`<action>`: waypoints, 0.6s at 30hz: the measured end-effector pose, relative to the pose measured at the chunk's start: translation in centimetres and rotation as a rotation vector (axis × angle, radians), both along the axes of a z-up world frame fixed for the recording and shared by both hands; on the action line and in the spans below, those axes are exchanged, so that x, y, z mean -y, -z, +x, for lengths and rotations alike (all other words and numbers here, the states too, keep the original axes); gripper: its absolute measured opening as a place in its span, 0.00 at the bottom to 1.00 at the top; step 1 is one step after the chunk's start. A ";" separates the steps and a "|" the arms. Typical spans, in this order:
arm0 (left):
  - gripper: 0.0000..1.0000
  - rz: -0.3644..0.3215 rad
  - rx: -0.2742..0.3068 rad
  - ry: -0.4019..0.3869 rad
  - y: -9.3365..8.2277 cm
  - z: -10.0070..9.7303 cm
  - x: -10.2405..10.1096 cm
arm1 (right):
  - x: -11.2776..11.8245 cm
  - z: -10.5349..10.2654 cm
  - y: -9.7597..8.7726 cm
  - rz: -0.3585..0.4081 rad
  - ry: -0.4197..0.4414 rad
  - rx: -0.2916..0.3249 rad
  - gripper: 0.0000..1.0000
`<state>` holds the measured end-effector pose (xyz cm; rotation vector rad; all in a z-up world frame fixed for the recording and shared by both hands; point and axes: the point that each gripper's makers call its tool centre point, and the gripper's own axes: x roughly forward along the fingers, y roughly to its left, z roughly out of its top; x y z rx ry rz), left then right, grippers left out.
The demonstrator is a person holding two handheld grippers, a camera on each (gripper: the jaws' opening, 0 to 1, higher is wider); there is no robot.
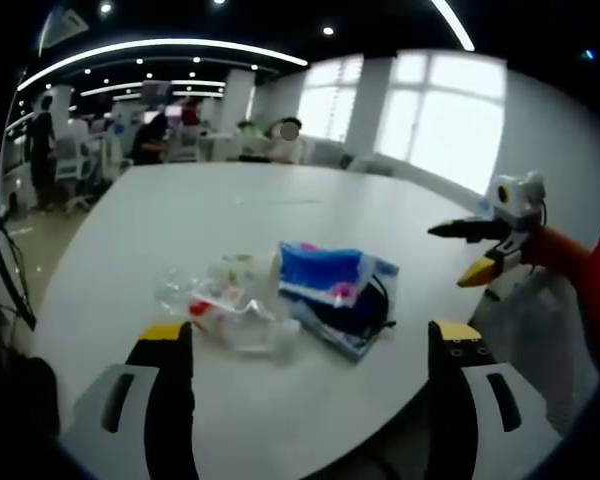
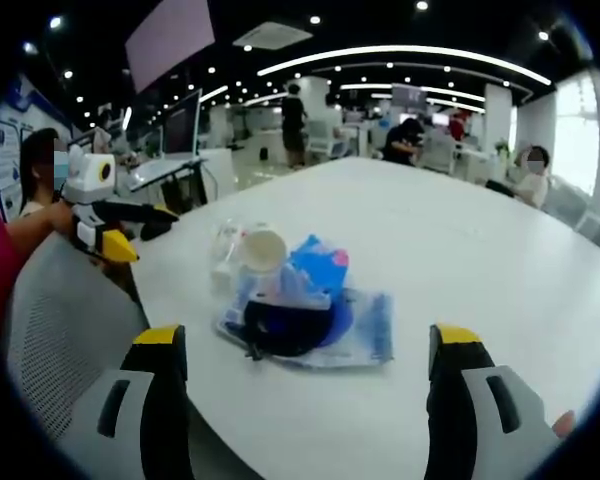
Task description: Arrange the tabletop items into an orderly group along one side of the table until the central work area is clear of visible clutter.
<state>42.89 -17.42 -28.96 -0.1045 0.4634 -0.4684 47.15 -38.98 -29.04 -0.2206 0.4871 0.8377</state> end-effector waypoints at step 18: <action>0.94 -0.004 -0.002 0.004 0.1 -0.1 -0.1 | -0.2 -0.1 0.1 -0.005 0.001 -0.006 1.00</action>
